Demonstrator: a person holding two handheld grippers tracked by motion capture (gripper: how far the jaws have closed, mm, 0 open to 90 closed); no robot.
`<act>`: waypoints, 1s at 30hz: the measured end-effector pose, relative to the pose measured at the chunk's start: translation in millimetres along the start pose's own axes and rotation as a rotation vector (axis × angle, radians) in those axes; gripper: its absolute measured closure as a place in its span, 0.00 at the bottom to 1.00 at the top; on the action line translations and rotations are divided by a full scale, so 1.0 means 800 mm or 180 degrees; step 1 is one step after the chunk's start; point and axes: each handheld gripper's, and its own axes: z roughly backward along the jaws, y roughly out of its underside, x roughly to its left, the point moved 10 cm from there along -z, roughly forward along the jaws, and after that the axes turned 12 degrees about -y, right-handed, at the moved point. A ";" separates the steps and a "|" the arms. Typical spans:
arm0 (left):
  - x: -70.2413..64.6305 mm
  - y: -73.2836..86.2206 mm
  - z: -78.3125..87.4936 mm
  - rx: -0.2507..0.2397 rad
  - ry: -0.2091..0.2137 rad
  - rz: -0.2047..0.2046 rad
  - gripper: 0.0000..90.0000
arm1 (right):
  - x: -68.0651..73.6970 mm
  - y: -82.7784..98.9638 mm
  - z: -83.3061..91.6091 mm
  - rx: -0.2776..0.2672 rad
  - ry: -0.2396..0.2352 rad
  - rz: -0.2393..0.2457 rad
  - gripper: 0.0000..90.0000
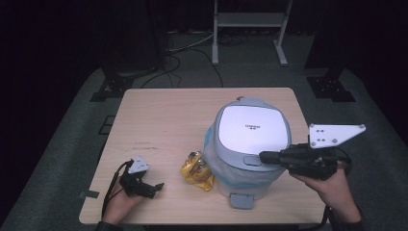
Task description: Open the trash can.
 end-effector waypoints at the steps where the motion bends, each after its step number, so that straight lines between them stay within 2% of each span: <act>1: 0.000 0.000 0.000 0.0001 0.0000 -0.0001 0.00 | 0.000 0.001 -0.002 0.0021 0.0009 -0.0006 1.00; 4: 0.000 0.000 0.000 0.0001 0.0000 0.0000 0.00 | -0.002 0.005 -0.007 0.0108 0.0064 -0.0013 1.00; 21: 0.000 0.000 0.000 0.0002 -0.0001 -0.0002 0.00 | -0.001 0.010 -0.009 0.0206 0.0142 -0.0029 1.00; 25: 0.000 0.000 0.000 0.0001 0.0001 0.0001 0.00 | 0.000 0.007 -0.008 0.0157 0.0142 0.0001 1.00; 28: 0.000 0.000 0.000 0.0002 -0.0001 -0.0002 0.00 | 0.001 0.002 -0.002 0.0051 0.0140 0.0015 0.95; 30: 0.000 0.000 0.000 0.0002 -0.0001 -0.0003 0.00 | 0.001 0.001 0.003 0.0036 0.0197 0.0013 0.94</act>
